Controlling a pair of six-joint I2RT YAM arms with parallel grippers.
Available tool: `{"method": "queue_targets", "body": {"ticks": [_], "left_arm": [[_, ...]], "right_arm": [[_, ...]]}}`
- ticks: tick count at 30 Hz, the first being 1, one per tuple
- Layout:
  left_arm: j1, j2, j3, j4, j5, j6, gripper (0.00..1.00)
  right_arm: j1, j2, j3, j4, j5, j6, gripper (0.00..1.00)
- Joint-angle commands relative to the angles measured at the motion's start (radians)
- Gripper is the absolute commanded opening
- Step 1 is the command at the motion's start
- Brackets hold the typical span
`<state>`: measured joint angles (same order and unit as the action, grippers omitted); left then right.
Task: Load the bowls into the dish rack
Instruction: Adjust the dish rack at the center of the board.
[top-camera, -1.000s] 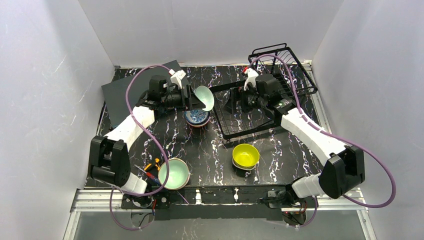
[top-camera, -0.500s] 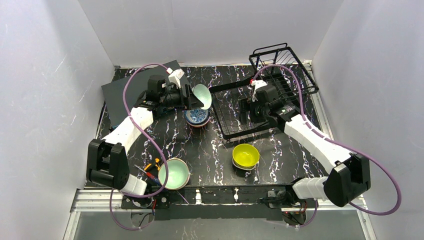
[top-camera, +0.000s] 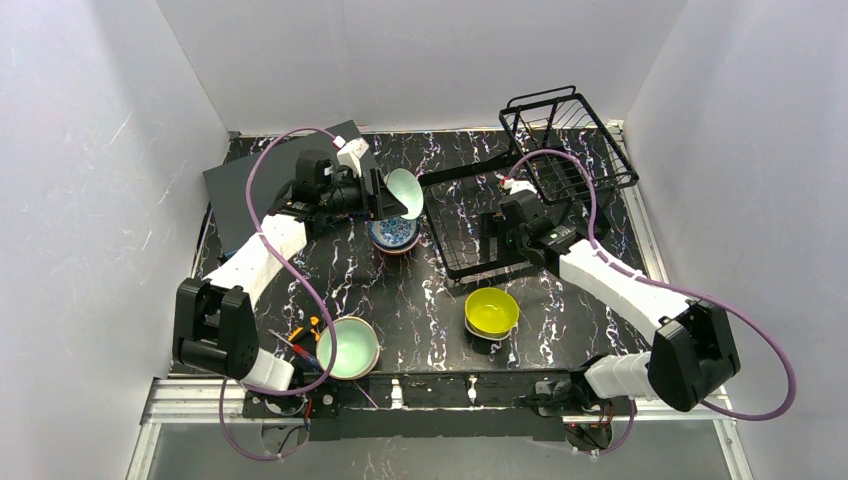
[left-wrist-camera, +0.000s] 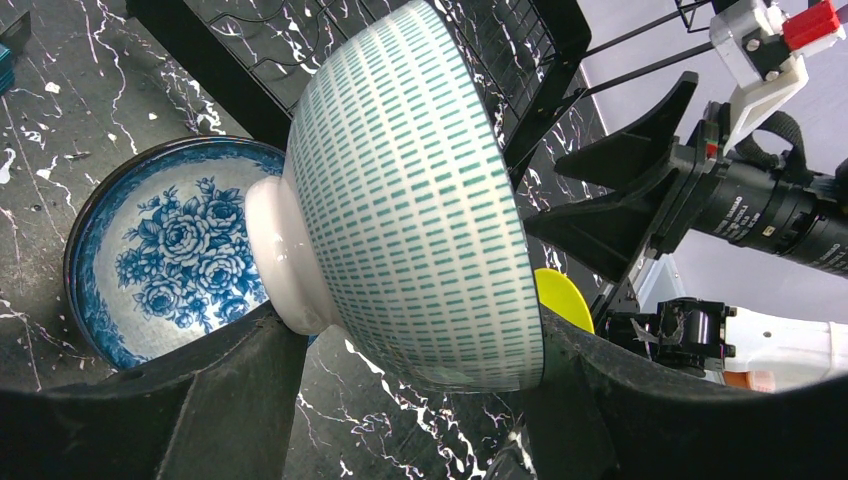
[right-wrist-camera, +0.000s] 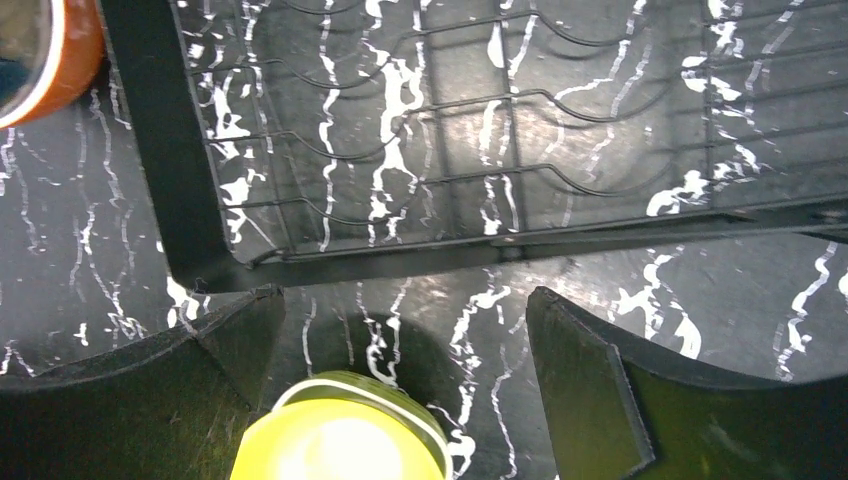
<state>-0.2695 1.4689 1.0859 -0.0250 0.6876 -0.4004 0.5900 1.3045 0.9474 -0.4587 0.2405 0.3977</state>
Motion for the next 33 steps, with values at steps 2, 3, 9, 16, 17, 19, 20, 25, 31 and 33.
{"method": "queue_targets", "body": {"ticks": [2, 3, 9, 16, 17, 19, 20, 25, 31, 33], "left_arm": [[0.004, -0.074, 0.007, 0.037, 0.019, 0.012, 0.00], [0.004, -0.074, 0.006, 0.037, 0.018, 0.011, 0.00], [0.004, -0.083, 0.003, 0.037, 0.012, 0.015, 0.00], [0.004, -0.096, 0.005, 0.036, 0.013, 0.020, 0.00], [0.004, -0.096, 0.005, 0.035, 0.013, 0.019, 0.00], [0.004, -0.098, 0.004, 0.034, 0.012, 0.021, 0.00], [0.004, -0.098, 0.004, 0.034, 0.011, 0.021, 0.00], [0.004, -0.097, 0.008, 0.031, 0.015, 0.022, 0.00], [0.004, -0.099, 0.008, 0.031, 0.013, 0.023, 0.00], [0.003, -0.094, 0.009, 0.030, 0.016, 0.023, 0.00]], "right_arm": [[0.062, 0.048, -0.007, 0.083, 0.014, 0.069, 0.99], [0.073, 0.057, -0.009, 0.087, 0.017, 0.075, 0.99], [0.127, 0.086, 0.005, 0.074, 0.054, 0.100, 0.99], [0.127, 0.098, -0.018, 0.066, 0.059, 0.137, 0.99], [0.127, 0.102, -0.023, 0.066, 0.056, 0.142, 0.99], [0.126, 0.111, -0.030, 0.070, 0.046, 0.147, 0.99], [0.128, 0.114, -0.031, 0.069, 0.046, 0.147, 0.98], [0.127, 0.125, -0.041, 0.081, 0.051, 0.147, 0.95], [0.127, 0.163, -0.044, 0.134, 0.045, 0.137, 0.92], [0.128, 0.176, -0.043, 0.152, 0.051, 0.130, 0.91]]}}
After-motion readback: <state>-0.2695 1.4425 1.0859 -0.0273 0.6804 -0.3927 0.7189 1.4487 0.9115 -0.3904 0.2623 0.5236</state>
